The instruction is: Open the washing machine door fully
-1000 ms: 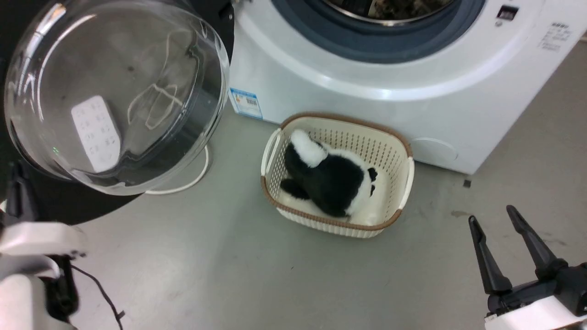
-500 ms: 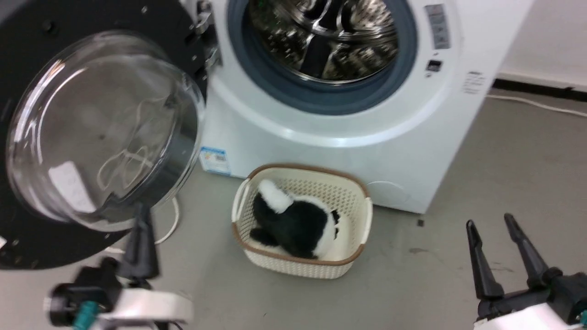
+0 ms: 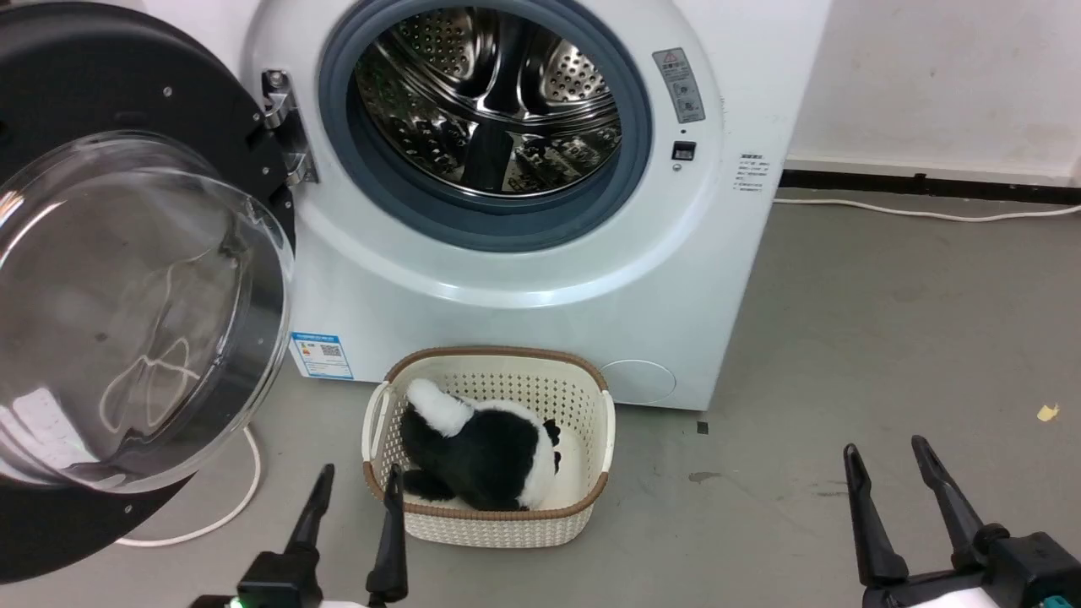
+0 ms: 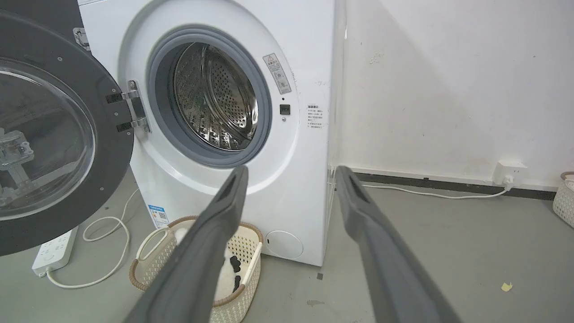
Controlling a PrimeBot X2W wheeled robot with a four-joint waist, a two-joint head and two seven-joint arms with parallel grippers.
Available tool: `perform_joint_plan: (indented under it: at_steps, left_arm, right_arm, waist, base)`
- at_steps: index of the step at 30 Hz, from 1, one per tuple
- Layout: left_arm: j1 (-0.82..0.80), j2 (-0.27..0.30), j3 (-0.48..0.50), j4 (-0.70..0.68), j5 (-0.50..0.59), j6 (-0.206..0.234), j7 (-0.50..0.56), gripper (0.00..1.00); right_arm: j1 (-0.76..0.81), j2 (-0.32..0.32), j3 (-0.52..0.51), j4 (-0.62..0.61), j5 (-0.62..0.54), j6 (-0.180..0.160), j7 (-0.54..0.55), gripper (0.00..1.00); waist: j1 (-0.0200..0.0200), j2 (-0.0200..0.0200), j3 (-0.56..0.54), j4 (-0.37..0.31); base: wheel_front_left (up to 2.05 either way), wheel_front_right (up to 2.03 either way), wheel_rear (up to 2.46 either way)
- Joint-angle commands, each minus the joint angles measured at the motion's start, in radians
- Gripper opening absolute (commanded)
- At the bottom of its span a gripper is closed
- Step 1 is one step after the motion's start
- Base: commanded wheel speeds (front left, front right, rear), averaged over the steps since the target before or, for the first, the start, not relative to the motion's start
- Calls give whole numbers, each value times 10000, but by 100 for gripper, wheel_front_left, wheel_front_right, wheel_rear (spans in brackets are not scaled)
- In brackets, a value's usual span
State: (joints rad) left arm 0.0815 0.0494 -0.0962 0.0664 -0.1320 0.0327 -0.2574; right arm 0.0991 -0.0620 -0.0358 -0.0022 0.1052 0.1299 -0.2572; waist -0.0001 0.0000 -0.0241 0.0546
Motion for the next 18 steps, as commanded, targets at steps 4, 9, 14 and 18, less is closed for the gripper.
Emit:
perform_joint_plan:
  at_steps: [4, 9, 14, 18]
  left_arm:
    - [126, 12, -178, 255, 62, 140, -43, 100]
    - [41, 10, -295, 408, 77, 205, -43, 100]
    - [-129, 10, -375, 461, 137, 243, -43, 100]
    - [-154, 9, -432, 430, 73, 258, -43, 100]
  right_arm:
    - [171, 76, 58, 137, -29, 8, -45, 100]
    - [182, 93, 64, 236, -17, 8, -45, 100]
    - [152, 106, 80, 299, -11, 8, -45, 100]
    - [128, 110, 97, 328, -8, 8, -45, 100]
  waist:
    - [1, 0, -17, -97]
    - [1, 0, -27, -92]
    - [1, 0, -22, -24]
    - [1, 0, -18, -11]
  base:
    - [0, 0, 0]
    - [0, 0, 0]
    - [0, 0, 0]
    - [0, 0, 0]
